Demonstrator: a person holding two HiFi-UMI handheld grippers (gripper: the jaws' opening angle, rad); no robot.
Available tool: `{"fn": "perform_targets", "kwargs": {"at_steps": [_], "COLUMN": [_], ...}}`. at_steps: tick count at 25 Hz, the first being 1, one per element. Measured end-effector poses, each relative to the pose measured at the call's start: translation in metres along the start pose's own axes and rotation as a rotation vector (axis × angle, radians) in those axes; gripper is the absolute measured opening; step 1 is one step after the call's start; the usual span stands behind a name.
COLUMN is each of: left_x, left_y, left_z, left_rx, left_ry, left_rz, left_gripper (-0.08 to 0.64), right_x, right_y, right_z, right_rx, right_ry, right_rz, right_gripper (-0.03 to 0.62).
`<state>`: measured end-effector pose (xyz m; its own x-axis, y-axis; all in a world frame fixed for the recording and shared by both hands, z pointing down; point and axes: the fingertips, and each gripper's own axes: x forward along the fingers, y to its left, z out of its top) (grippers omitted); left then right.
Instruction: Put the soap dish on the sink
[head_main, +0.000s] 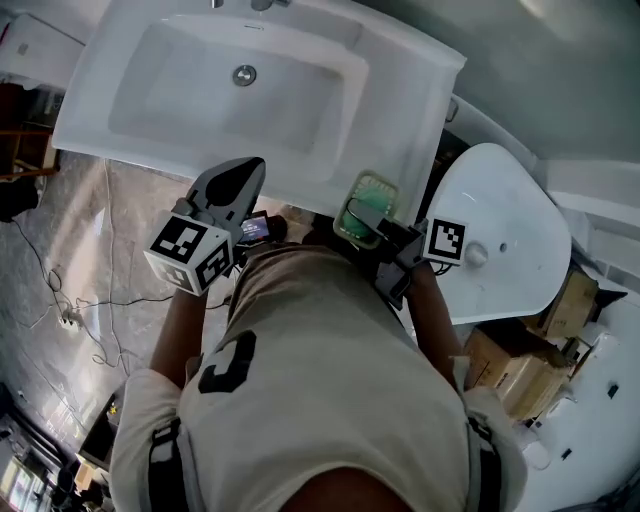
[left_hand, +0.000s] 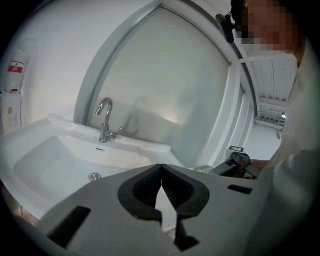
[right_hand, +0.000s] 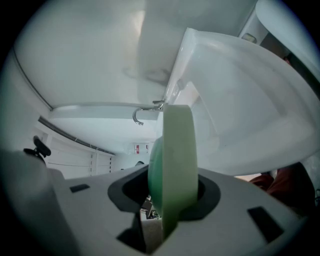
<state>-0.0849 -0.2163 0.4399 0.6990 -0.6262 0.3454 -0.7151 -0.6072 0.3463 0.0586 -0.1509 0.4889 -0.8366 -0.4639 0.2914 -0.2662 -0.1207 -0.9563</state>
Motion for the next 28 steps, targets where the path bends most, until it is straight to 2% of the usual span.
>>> {"fn": "perform_targets", "kwargs": {"at_steps": [2, 6, 8, 11, 19, 28], "left_x": [0.001, 0.015, 0.018, 0.022, 0.029, 0.028], "left_y": [-0.006, -0.023, -0.030, -0.042, -0.058, -0.071], "left_z": [-0.002, -0.005, -0.007, -0.011, -0.004, 0.004], "left_rx": [0.002, 0.032, 0.039, 0.040, 0.067, 0.043], "left_ry": [0.012, 0.038, 0.049, 0.068, 0.062, 0.058], "left_rz": [-0.007, -0.050, -0.061, -0.079, -0.090, -0.096], "left_gripper": [0.020, 0.020, 0.020, 0.020, 0.020, 0.020], "right_x": [-0.002, -0.020, -0.025, -0.025, -0.019, 0.001], "right_y": [-0.005, -0.013, -0.017, -0.022, -0.014, -0.059], "right_z": [0.007, 0.059, 0.075, 0.084, 0.111, 0.127], "right_rx": [0.002, 0.021, 0.009, -0.005, -0.027, 0.001], "right_ry": [-0.012, -0.149, -0.173, -0.135, -0.116, -0.036], "right_rz": [-0.012, -0.010, -0.024, -0.049, -0.022, -0.111], "right_gripper": [0.133, 0.133, 0.133, 0.133, 0.135, 0.135]}}
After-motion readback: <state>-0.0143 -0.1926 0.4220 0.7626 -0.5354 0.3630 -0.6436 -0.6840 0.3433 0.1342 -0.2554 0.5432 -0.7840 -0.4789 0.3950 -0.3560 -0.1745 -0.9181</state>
